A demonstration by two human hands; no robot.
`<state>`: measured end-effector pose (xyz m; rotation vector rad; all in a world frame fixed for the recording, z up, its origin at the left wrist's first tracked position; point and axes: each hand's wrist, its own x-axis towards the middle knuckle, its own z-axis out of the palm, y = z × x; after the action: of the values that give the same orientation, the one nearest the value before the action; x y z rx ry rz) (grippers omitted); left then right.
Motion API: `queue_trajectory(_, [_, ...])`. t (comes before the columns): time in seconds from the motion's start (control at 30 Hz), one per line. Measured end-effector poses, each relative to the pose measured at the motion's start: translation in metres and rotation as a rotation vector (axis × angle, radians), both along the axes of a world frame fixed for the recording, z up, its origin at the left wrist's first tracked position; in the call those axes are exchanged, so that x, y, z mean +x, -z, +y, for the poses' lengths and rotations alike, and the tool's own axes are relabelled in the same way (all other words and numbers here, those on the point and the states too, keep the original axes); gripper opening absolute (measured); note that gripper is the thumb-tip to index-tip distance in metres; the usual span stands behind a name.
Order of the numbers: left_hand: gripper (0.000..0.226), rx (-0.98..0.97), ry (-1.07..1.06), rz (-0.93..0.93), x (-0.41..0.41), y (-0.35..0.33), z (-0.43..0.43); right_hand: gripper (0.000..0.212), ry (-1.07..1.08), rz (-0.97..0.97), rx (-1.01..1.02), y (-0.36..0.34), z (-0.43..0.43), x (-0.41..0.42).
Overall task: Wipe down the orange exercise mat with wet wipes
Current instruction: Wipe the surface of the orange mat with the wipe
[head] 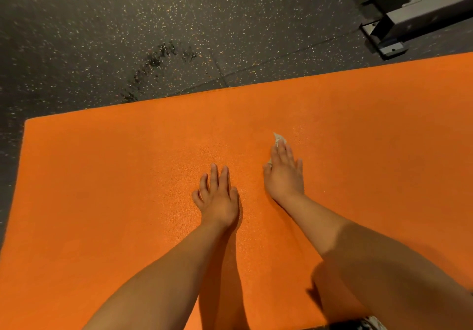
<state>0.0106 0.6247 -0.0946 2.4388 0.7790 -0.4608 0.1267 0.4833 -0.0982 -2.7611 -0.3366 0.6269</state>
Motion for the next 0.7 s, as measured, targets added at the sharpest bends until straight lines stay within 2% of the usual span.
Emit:
queue_trajectory(0.07, [0.059, -0.005, -0.005, -0.001, 0.0, 0.0, 0.001, 0.065, -0.013, 0.018, 0.033, 0.0, 0.012, -0.008])
queue_trajectory(0.23, [0.057, -0.017, -0.009, -0.022, 0.001, -0.001, 0.005, 0.063, -0.388, 0.097, 0.14, -0.001, 0.042, -0.035])
queue_trajectory(0.3, [0.058, 0.0, 0.011, -0.044, -0.001, -0.001, 0.011, 0.061, -0.448, 0.089, 0.118, -0.001, 0.041, -0.033])
queue_trajectory(0.37, [0.059, 0.011, 0.018, -0.066, -0.002, -0.002, 0.015, 0.06, -0.393, 0.044, 0.081, -0.002, 0.033, -0.023])
queue_trajectory(0.53, [0.049, 0.054, -0.031, -0.088, 0.01, -0.006, 0.015, 0.06, 0.015, 0.005, 0.014, -0.002, 0.01, 0.015])
queue_trajectory(0.6, [0.043, 0.098, -0.043, -0.12, 0.017, -0.006, 0.019, 0.061, -0.005, 0.025, 0.046, -0.001, 0.02, 0.016])
queue_trajectory(0.7, [0.048, 0.108, -0.042, -0.128, 0.031, -0.003, 0.028, 0.061, -0.206, 0.07, 0.167, -0.004, 0.049, 0.004])
